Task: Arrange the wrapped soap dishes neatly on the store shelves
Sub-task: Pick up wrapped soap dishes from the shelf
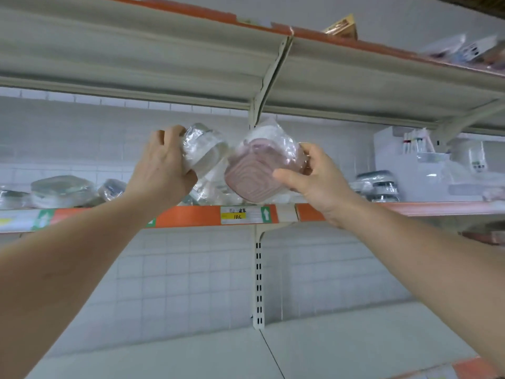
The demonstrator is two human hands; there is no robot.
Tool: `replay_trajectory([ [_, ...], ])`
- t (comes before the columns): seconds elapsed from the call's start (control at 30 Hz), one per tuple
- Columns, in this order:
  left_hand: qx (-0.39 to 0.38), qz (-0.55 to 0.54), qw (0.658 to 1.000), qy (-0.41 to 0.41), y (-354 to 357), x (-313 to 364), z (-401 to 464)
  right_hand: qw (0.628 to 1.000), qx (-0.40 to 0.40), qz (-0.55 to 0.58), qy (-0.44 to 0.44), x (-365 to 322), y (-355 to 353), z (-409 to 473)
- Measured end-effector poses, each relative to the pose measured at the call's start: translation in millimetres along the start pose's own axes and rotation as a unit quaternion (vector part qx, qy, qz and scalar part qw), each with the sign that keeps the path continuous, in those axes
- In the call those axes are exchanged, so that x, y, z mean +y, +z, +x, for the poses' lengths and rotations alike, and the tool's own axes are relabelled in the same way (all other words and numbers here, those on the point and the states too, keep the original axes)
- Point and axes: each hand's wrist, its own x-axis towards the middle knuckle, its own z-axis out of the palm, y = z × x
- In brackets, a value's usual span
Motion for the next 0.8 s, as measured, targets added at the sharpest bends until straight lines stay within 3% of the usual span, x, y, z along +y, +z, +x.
replay_trajectory([
  [0.1,-0.031,-0.037,0.998,0.028,2.9,27.1,1.4,0.998,0.049,0.019,0.042,-0.6,-35.2,-9.1],
  [0.3,-0.086,-0.182,0.972,0.122,47.6,100.1,-8.2,0.967,0.198,-0.113,0.110,6.2,-121.8,-55.8],
  [0.43,-0.117,-0.255,0.933,0.224,91.8,143.2,-39.2,0.927,0.265,-0.200,0.174,19.1,-167.2,-107.1],
  [0.63,-0.208,-0.330,0.880,0.271,160.0,211.7,-94.9,0.852,0.364,-0.280,0.251,24.8,-243.6,-178.6],
  [0.8,-0.251,-0.318,0.860,0.311,216.5,272.9,-124.0,0.803,0.412,-0.297,0.312,45.5,-325.2,-216.0],
])
